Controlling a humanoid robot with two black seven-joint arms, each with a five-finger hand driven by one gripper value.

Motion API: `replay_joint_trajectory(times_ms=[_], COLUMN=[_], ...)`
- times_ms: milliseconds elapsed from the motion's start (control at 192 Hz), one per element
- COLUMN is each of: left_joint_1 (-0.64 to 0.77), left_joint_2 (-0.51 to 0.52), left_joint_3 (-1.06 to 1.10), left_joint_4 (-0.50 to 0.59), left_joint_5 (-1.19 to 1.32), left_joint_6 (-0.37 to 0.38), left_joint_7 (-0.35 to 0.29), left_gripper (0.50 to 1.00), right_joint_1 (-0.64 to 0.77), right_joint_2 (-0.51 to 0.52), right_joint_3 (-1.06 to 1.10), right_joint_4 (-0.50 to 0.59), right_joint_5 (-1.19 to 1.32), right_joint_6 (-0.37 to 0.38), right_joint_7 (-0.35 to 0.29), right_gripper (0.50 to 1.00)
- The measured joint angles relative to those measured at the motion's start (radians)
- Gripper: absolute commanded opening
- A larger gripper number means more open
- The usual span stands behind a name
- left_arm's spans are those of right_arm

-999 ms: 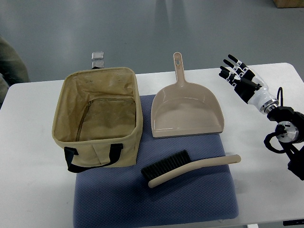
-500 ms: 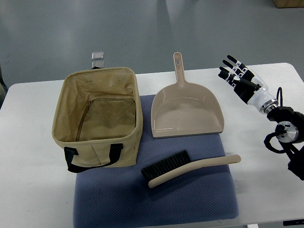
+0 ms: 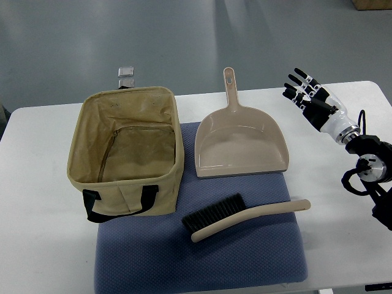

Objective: Put pink broom in yellow bag with right hand

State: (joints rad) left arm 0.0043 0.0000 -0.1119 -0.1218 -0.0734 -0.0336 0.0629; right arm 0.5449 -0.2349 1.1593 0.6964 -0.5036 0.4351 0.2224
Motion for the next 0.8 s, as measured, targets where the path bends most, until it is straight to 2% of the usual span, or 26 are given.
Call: replay_joint_trajectory(times_ms=[224, 802], left_joint_1=[0.000, 0.000], left_joint_2=[0.000, 0.000], left_joint_3=[0.000, 0.000], left_joint_4=[-0.001, -0.001], left_joint_5=[0.000, 0.000], left_joint_6=[0.000, 0.000], left_joint_7=[0.000, 0.000], left_gripper=[1.000, 1.000], right_joint_1=[0.004, 0.007], right_joint_2=[-0.004, -0.006], right_joint_3=[0.001, 0.001], right_joint_4=[-0.003, -0.003], right_joint_5=[0.000, -0.003], right_joint_6=[0.021, 0.018], right_joint_7=[-0.001, -0.005], right_gripper=[0.930, 0.930])
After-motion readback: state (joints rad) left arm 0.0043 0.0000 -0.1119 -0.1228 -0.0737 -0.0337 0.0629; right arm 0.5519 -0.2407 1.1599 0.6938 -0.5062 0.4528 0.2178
